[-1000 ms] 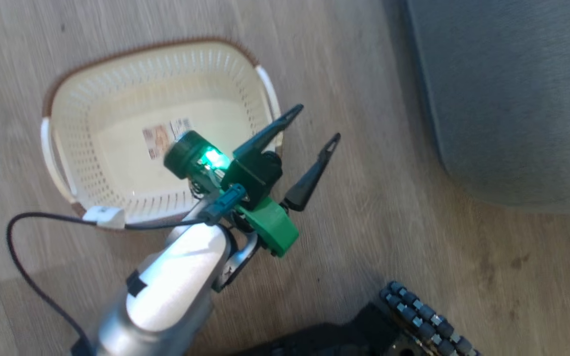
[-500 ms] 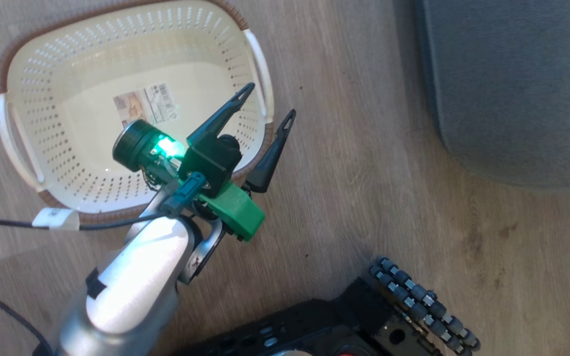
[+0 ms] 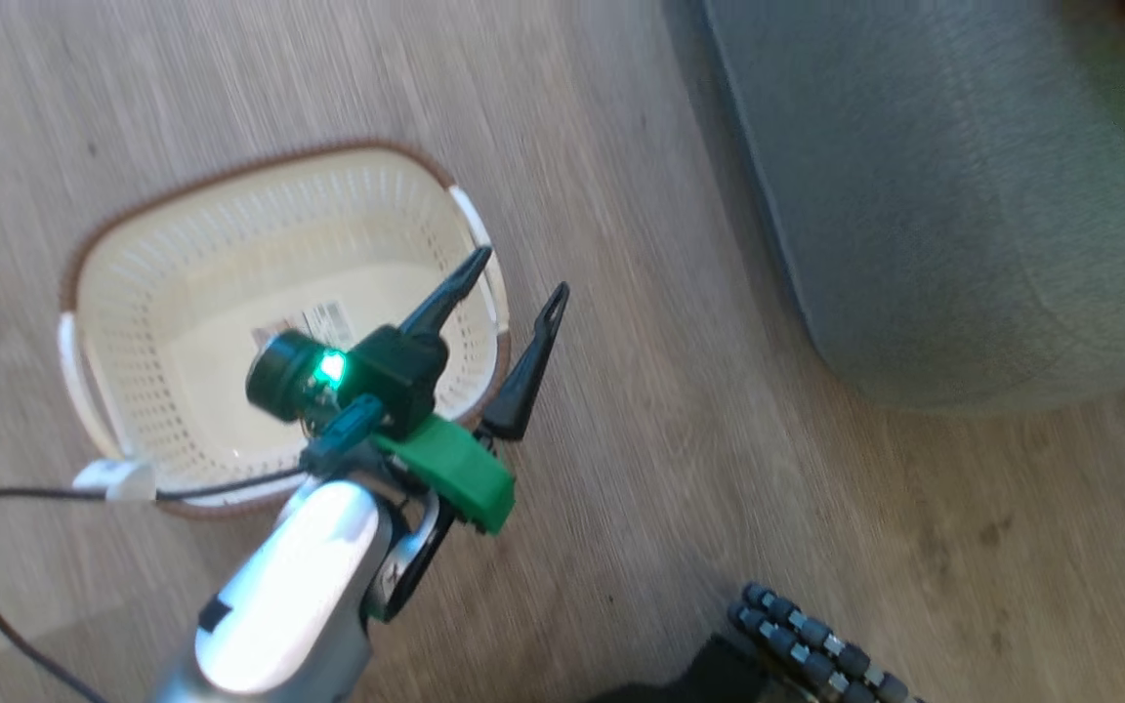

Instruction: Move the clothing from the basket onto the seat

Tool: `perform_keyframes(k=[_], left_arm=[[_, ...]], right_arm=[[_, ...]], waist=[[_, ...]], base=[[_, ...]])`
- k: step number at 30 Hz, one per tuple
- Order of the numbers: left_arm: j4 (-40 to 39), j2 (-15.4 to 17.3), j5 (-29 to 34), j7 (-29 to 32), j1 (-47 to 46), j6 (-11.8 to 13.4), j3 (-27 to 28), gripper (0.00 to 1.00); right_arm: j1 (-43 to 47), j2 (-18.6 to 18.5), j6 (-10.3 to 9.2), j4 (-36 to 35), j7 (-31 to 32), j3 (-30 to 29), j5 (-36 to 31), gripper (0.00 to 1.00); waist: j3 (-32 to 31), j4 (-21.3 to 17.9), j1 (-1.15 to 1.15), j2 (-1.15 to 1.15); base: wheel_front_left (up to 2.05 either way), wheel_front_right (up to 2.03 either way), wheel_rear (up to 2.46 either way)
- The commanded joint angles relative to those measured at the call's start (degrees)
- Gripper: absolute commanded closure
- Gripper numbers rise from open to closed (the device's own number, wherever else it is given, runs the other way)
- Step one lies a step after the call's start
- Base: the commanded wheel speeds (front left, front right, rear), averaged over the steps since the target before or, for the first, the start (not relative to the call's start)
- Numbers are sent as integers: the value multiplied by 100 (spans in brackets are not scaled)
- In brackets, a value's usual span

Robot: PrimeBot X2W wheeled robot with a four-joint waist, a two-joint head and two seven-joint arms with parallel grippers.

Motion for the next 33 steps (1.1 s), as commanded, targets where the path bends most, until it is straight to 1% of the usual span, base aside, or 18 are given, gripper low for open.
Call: perform_keyframes(k=[1,3,6,10,13,17,21,24,31,33], left_arm=[[-117,-25,-52,-86,100,0,178,0],[1,-72,-144,-196,208,3,227,0],[129,-160,-267,-322,361,-2,299,0],[240,-266,-402,-424,582,26,478,0],[293,-326,-430,-456,752,52,634,0],[228,-407,-388,-465,968,61,946,0],[131,-476,-279,-466,1181,60,1357,0],[86,-528,-223,-466,1332,25,1680,0],[242,-623,-44,-467,1561,-103,2292,0],[289,-633,-10,-467,1590,-129,2362,0]], right_arm=[[215,-275,-2,-224,-37,63,105,0],[569,-371,-2,-416,-37,103,298,0],[1129,-503,-2,-684,-37,71,412,0],[1719,-458,-2,-1179,-37,-55,384,0],[2059,-256,-2,-1634,-37,-125,168,0],[2467,202,-2,-2229,-36,-134,-238,0],[2894,647,-2,-2678,-11,19,-479,0],[3151,931,-2,-2919,-7,202,-503,0],[3527,1248,-2,-2755,-27,616,-871,0],[3569,1290,-2,-2702,-30,637,-903,0]], waist=[[-451,25,1,0],[-683,81,1,0],[-991,210,1,0],[-1359,396,1,0],[-1622,592,1,0],[-1917,914,1,0],[-2129,1307,1,0],[-2241,1555,1,0],[-2535,2063,1,0],[-2589,2118,1,0]], base=[[0,0,0],[0,0,0],[0,0,0],[0,0,0],[0,0,0],[0,0,0],[0,0,0],[0,0,0],[0,0,0],[0,0,0]])
